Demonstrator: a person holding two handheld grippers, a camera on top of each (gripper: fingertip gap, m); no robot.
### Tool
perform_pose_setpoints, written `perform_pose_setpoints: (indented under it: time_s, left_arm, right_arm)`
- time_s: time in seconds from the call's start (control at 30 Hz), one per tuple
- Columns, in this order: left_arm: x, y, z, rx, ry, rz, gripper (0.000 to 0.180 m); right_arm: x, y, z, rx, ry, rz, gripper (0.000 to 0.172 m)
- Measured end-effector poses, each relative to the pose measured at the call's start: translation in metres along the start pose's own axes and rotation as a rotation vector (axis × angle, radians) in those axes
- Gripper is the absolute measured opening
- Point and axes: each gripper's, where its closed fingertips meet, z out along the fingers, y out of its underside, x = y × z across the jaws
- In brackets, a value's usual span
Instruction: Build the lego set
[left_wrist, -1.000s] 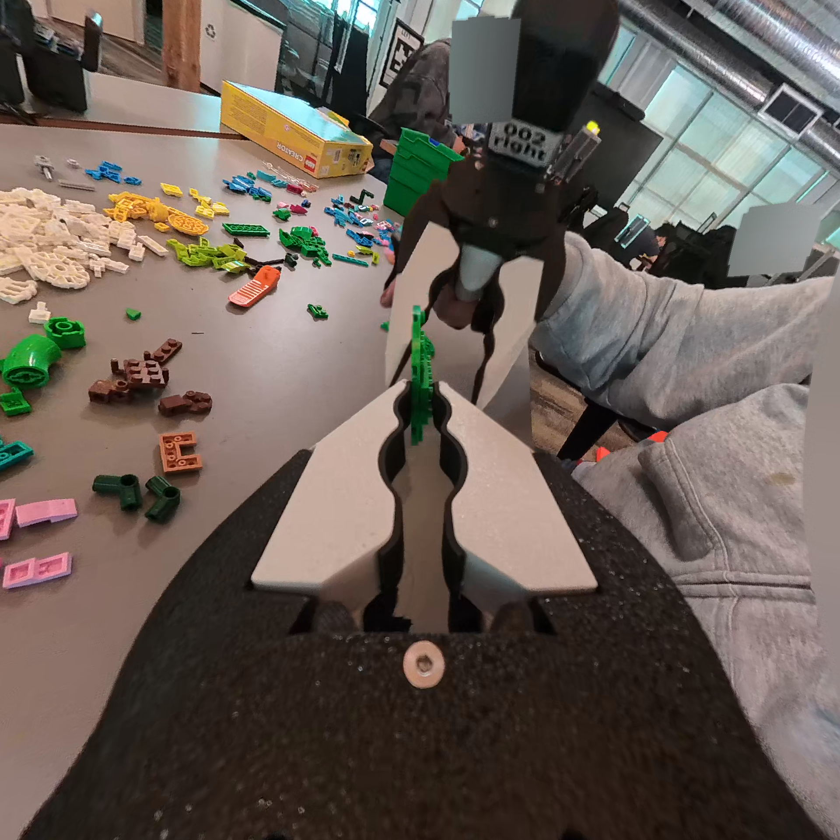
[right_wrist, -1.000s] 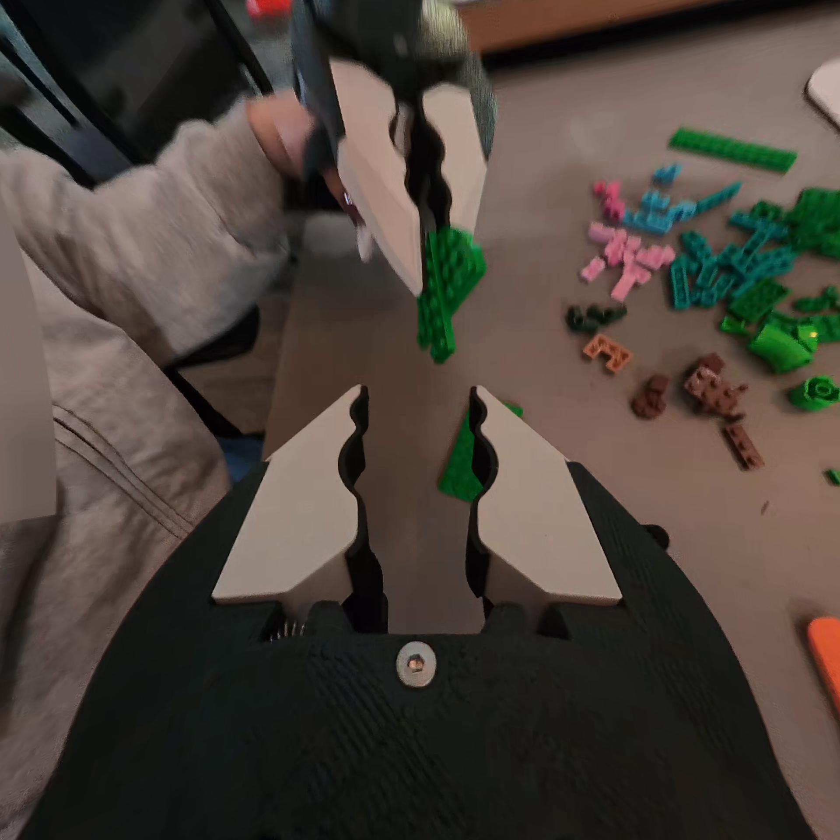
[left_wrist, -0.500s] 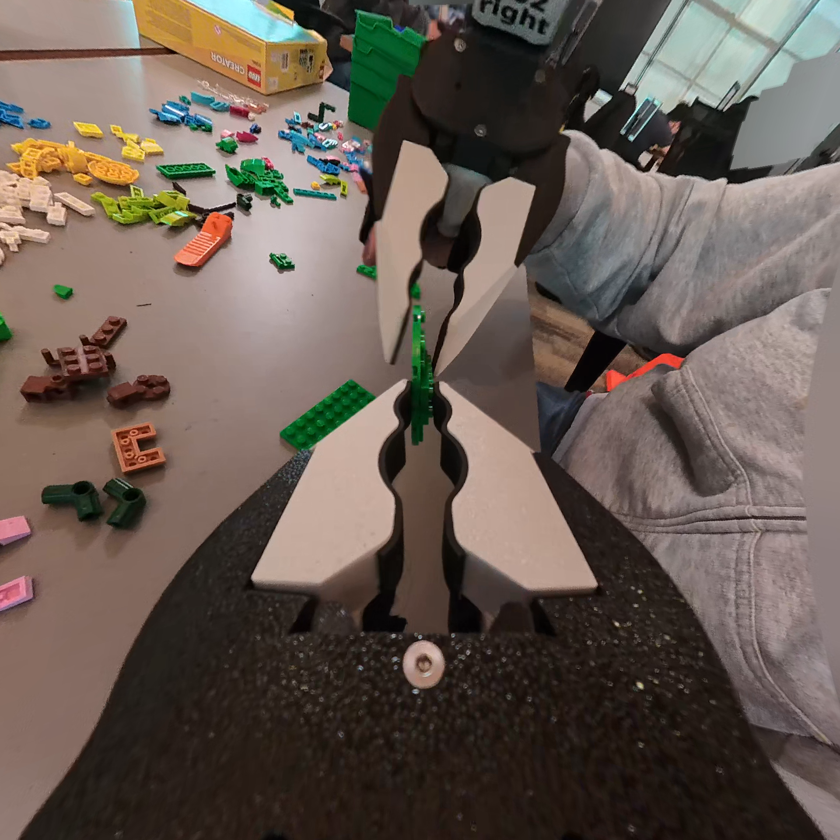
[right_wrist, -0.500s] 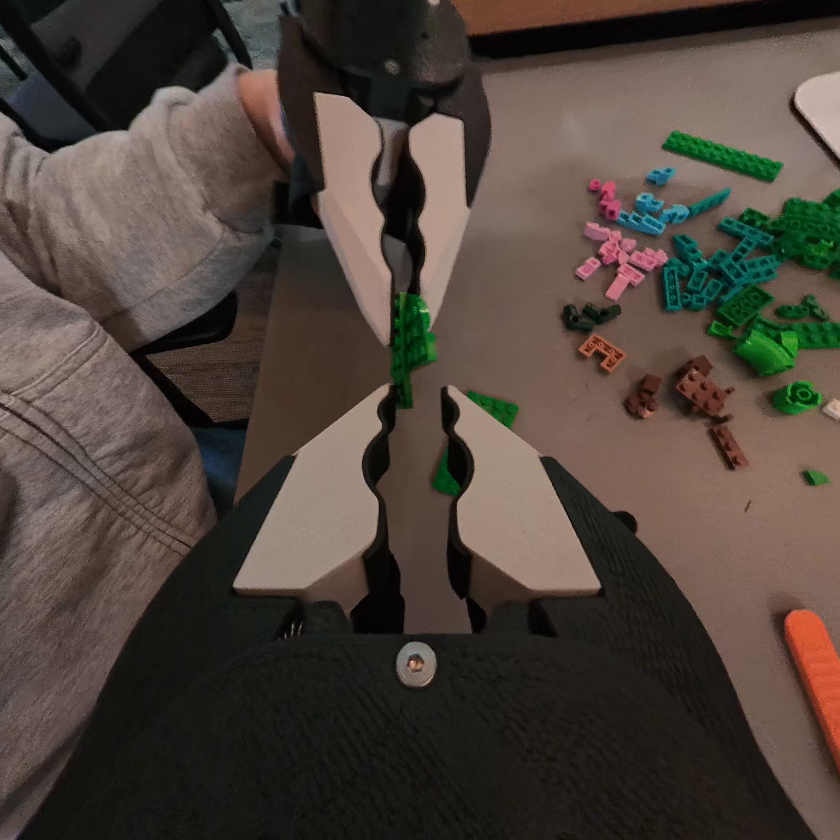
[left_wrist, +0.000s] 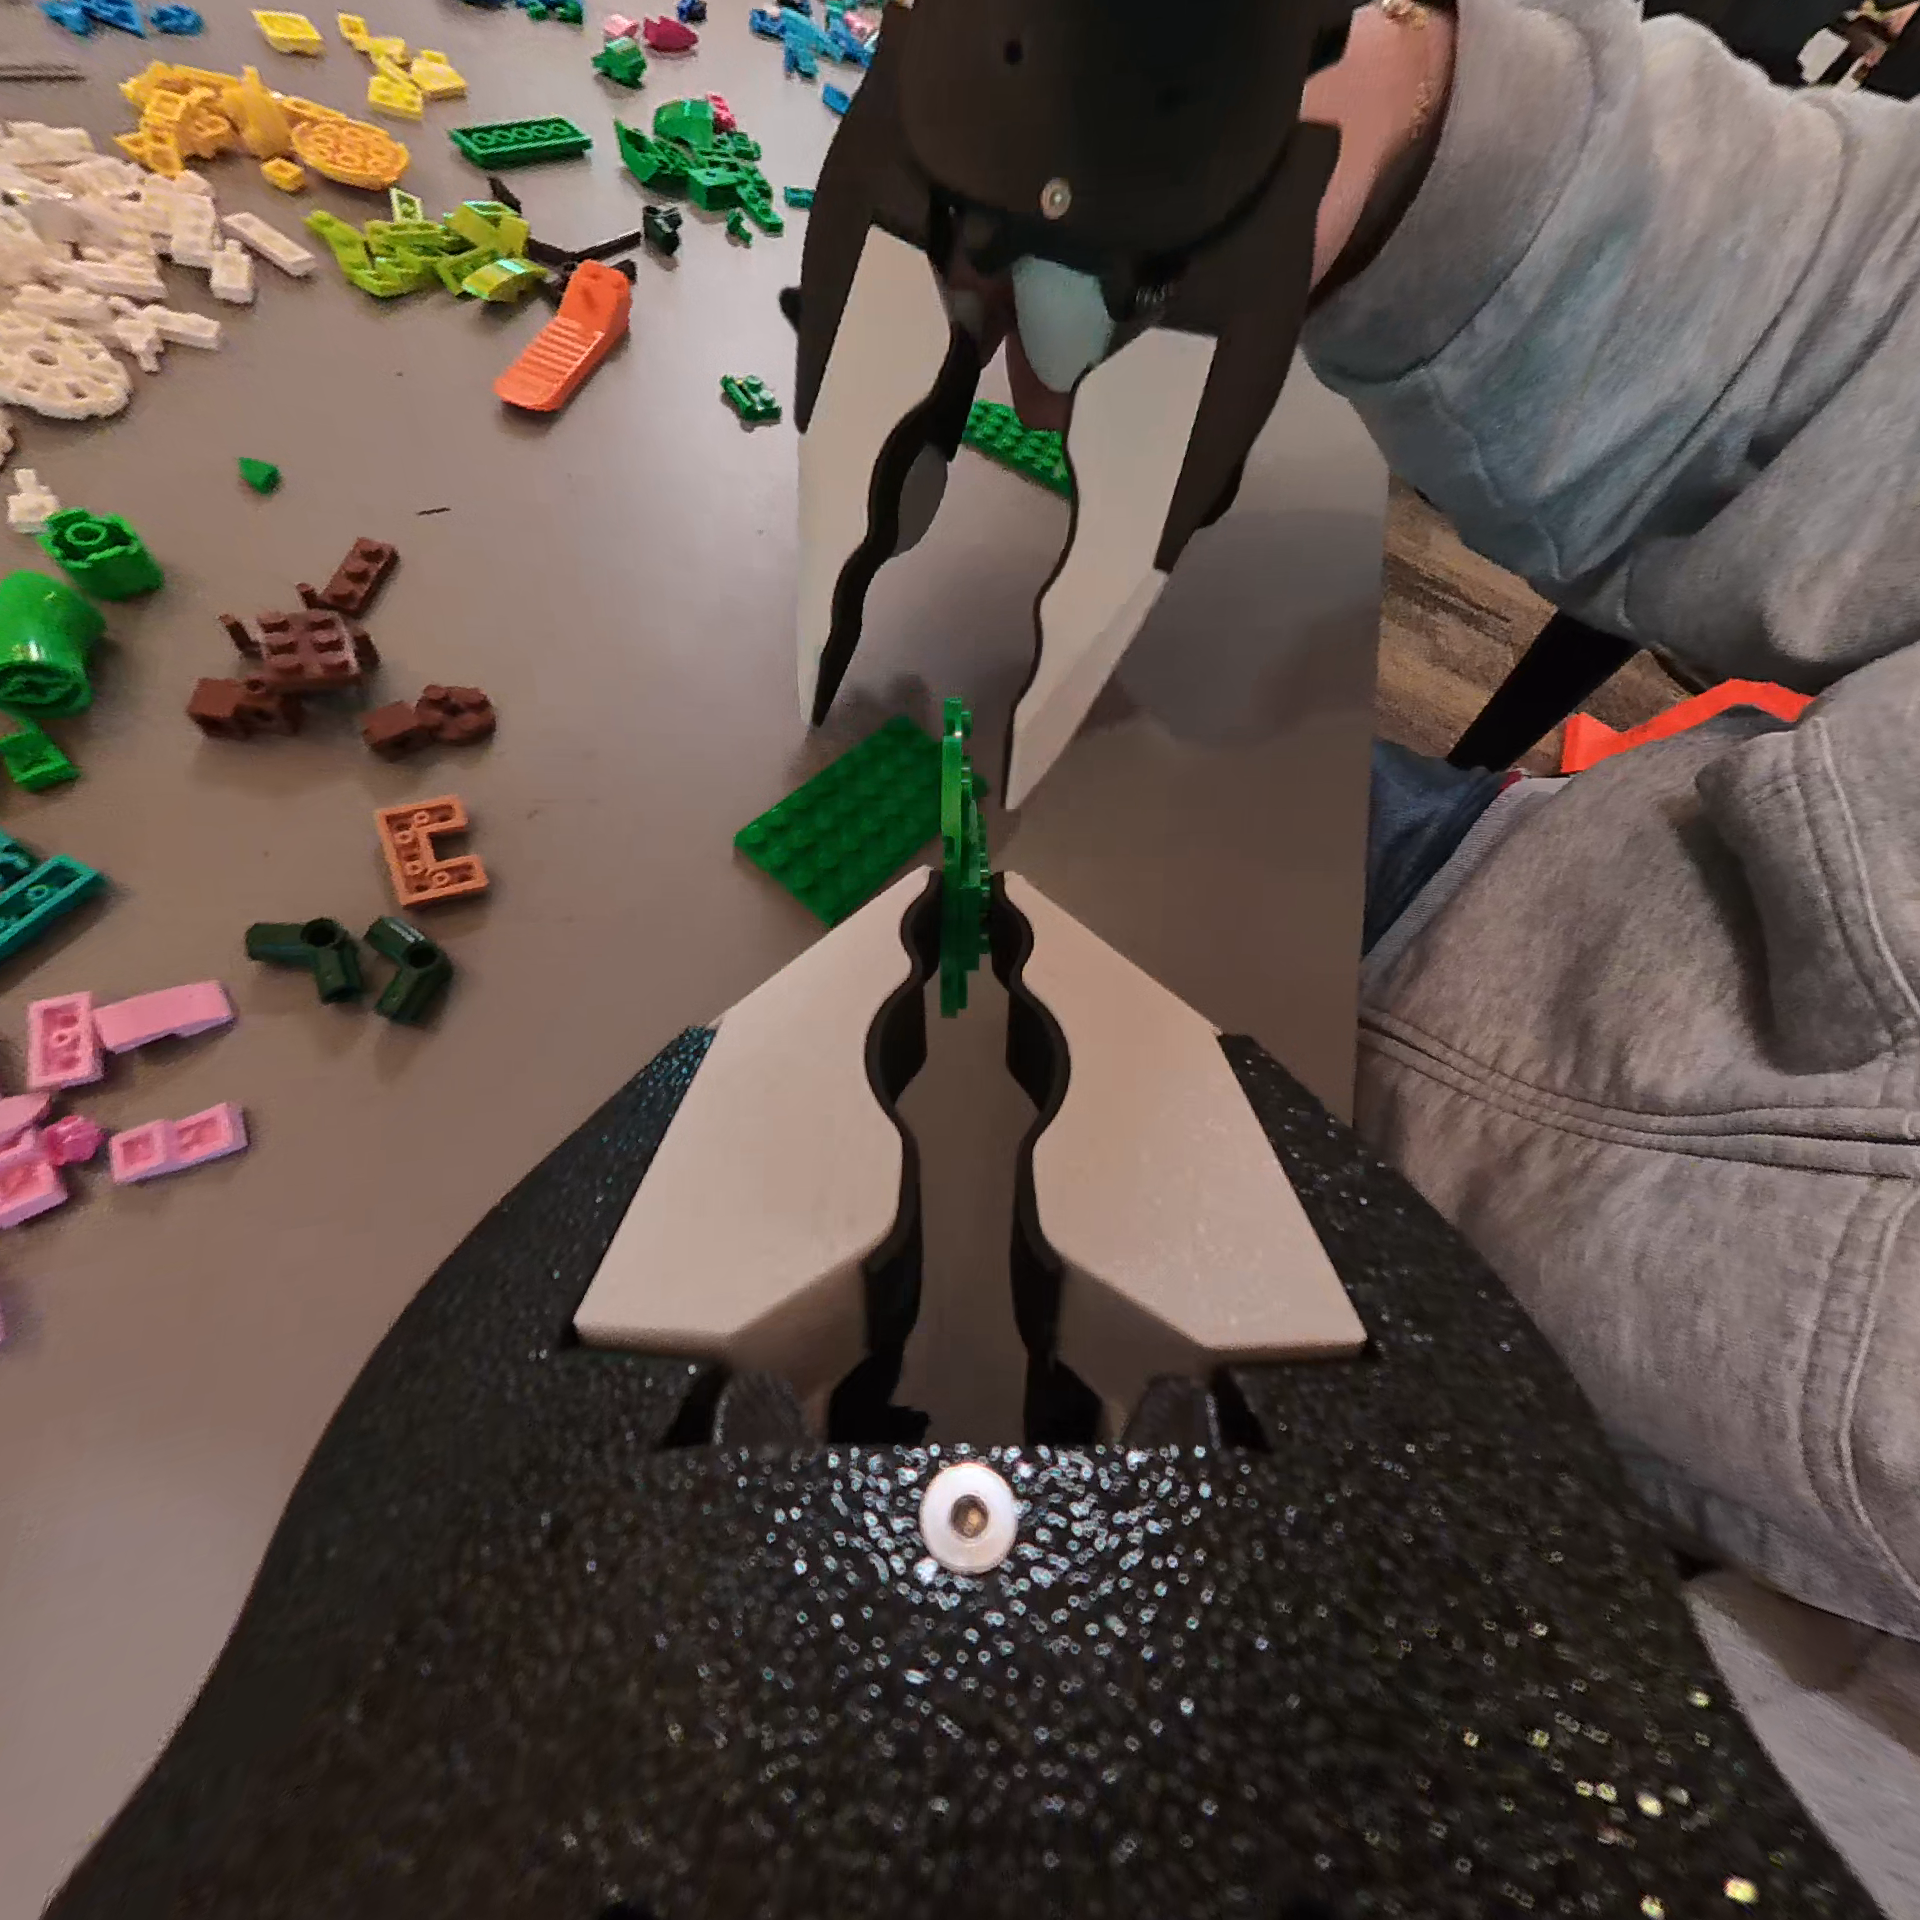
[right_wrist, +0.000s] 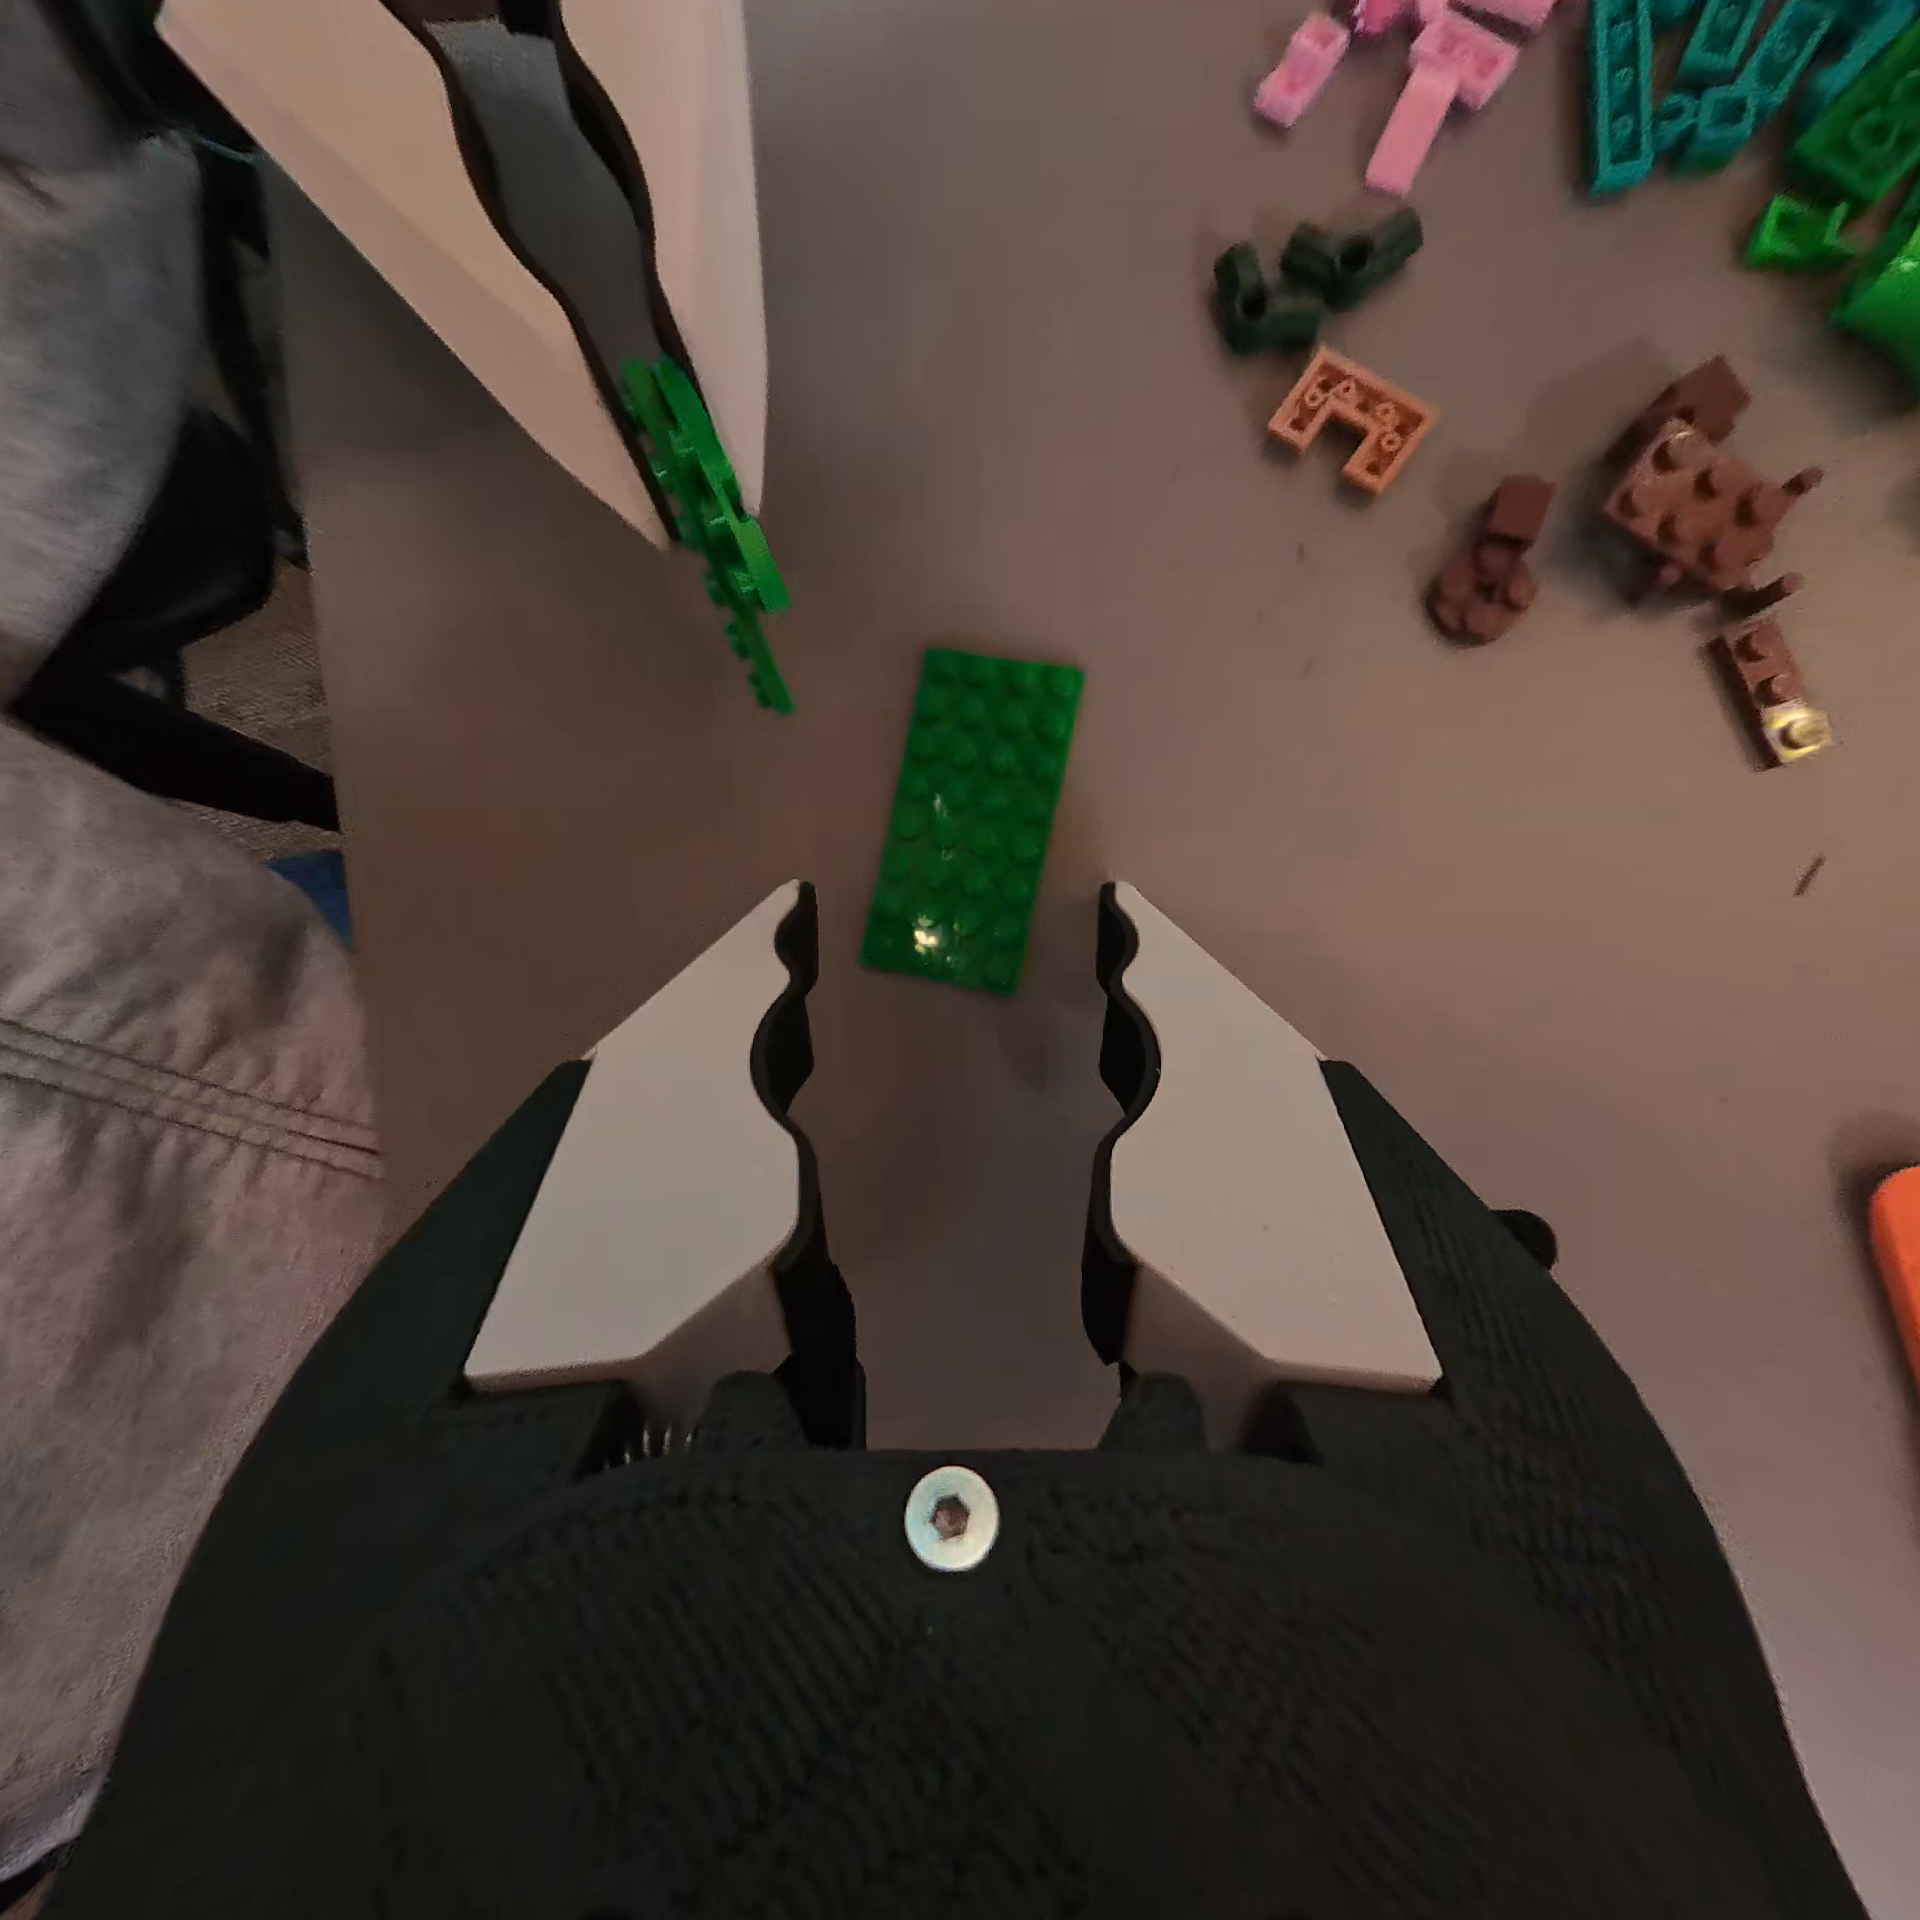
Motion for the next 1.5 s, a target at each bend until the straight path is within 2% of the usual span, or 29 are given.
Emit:
perform_pose_setpoints:
  time_s: [0.17,0.27,0.5,0.8,0.97,1.13,1.43,1.5]
  left_arm:
    - [-0.002,0.005,-0.004,-0.026,-0.014,-0.009,0.006]
    - [-0.002,0.006,-0.005,-0.038,-0.018,-0.003,0.006]
    - [0.000,0.006,-0.008,-0.040,-0.024,0.004,0.005]
    - [0.002,0.007,-0.014,-0.043,-0.019,0.000,0.005]
    - [0.005,0.007,-0.012,-0.052,-0.004,0.001,0.005]
    - [0.010,0.009,-0.007,-0.070,0.026,-0.028,0.005]
    - [-0.011,0.018,0.001,-0.126,-0.069,-0.318,0.006]
    - [-0.013,0.018,0.002,-0.121,-0.072,-0.346,0.026]
  right_arm:
    - [0.005,0.002,0.002,-0.081,0.049,-0.006,0.046]
    - [-0.001,0.004,0.004,-0.147,0.087,-0.093,0.030]
    - [-0.008,0.002,0.005,-0.202,0.175,-0.255,0.029]
    - [-0.002,0.003,-0.009,-0.244,0.642,-0.902,0.029]
    - [-0.014,0.006,-0.011,-0.245,0.774,-1.156,0.029]
    - [-0.020,0.004,-0.015,-0.190,0.821,-1.210,0.029]
    - [-0.020,0.004,-0.019,-0.168,0.868,-1.234,0.029]
    - [-0.019,0.005,-0.020,-0.166,0.875,-1.227,0.029]
